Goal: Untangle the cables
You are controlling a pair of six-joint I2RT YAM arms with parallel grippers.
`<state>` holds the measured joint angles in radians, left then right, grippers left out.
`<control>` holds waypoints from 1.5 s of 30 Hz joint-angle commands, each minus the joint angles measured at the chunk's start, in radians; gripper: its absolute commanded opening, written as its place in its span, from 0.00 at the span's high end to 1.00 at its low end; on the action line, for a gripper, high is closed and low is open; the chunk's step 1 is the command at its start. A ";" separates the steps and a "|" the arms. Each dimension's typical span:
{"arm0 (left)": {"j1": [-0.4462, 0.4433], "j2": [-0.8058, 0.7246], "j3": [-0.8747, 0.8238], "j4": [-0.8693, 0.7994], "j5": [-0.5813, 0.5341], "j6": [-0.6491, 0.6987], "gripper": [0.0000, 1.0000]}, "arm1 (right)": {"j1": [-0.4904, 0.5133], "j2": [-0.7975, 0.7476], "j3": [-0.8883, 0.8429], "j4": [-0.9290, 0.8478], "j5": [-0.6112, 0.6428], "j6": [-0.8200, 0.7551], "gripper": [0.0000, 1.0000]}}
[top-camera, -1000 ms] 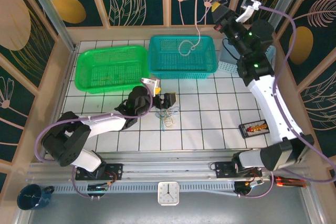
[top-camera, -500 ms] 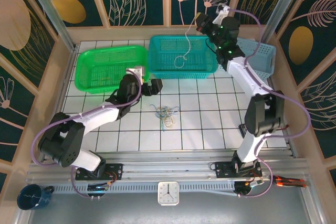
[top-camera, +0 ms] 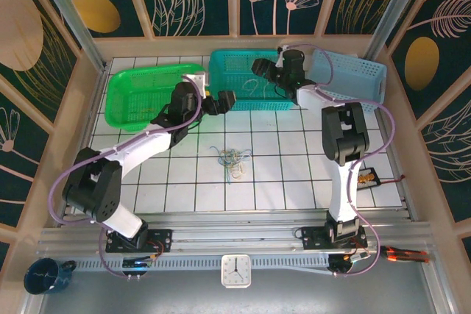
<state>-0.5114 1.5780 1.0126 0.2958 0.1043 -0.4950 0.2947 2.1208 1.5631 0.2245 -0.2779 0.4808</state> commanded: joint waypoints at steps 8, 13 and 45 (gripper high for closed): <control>0.005 0.000 -0.032 0.012 0.024 -0.078 0.01 | 0.000 -0.171 0.031 -0.098 0.036 -0.116 0.11; 0.007 -0.008 -0.098 0.043 0.021 -0.142 0.01 | -0.005 -0.243 0.033 -0.132 0.055 -0.172 0.11; 0.005 -0.100 -0.335 0.143 -0.025 -0.257 0.01 | 0.133 -0.519 -0.406 -0.217 0.023 -0.070 0.23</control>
<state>-0.5102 1.5021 0.6964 0.4160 0.0738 -0.7242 0.3985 1.6764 1.2251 -0.0067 -0.2459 0.3817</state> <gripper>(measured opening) 0.989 0.777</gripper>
